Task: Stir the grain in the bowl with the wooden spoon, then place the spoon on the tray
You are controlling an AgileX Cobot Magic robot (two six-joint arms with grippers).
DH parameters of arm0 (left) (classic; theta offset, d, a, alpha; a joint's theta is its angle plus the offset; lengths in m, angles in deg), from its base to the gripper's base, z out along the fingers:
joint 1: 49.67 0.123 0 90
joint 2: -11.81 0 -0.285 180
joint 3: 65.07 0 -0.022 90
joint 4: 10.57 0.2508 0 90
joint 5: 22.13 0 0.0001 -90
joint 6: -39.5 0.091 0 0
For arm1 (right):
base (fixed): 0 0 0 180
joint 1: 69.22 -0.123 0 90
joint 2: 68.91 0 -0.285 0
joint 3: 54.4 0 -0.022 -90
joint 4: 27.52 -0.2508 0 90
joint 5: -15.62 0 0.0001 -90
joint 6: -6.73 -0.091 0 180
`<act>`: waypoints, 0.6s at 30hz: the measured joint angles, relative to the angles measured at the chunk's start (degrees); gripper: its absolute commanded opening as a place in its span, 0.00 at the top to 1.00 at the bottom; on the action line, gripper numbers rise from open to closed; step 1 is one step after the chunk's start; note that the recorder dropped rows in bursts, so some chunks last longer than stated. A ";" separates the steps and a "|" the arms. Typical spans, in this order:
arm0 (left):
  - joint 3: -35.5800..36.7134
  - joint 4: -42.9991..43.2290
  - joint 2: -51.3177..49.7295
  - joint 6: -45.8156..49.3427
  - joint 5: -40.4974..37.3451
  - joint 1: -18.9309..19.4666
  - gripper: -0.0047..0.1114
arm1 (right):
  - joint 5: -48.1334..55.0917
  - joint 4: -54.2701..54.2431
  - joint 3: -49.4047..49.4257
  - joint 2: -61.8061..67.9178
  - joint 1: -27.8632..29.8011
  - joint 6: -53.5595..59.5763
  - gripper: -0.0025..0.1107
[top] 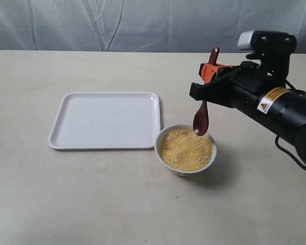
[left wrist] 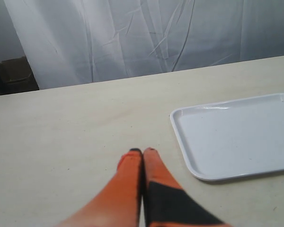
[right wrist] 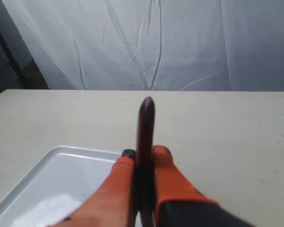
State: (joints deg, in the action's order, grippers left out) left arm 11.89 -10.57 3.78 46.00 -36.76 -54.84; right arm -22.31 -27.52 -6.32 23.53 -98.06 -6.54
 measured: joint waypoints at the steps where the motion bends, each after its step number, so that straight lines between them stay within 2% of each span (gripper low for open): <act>1: 0.00 0.00 0.00 0.00 0.00 0.00 0.96 | 0.00 0.00 0.00 0.85 0.00 0.26 0.99; 8: 0.00 0.00 0.00 0.00 0.00 0.00 0.96 | -2.49 1.17 0.00 6.85 -0.23 0.03 0.99; 18: 0.00 0.00 0.00 0.00 0.00 0.00 0.96 | -8.56 2.79 0.00 9.07 -4.29 -2.37 0.99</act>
State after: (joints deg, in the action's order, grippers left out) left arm 11.89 -10.57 3.78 46.00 -36.76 -54.84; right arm -30.88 -24.73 -6.32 32.59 -102.36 -8.92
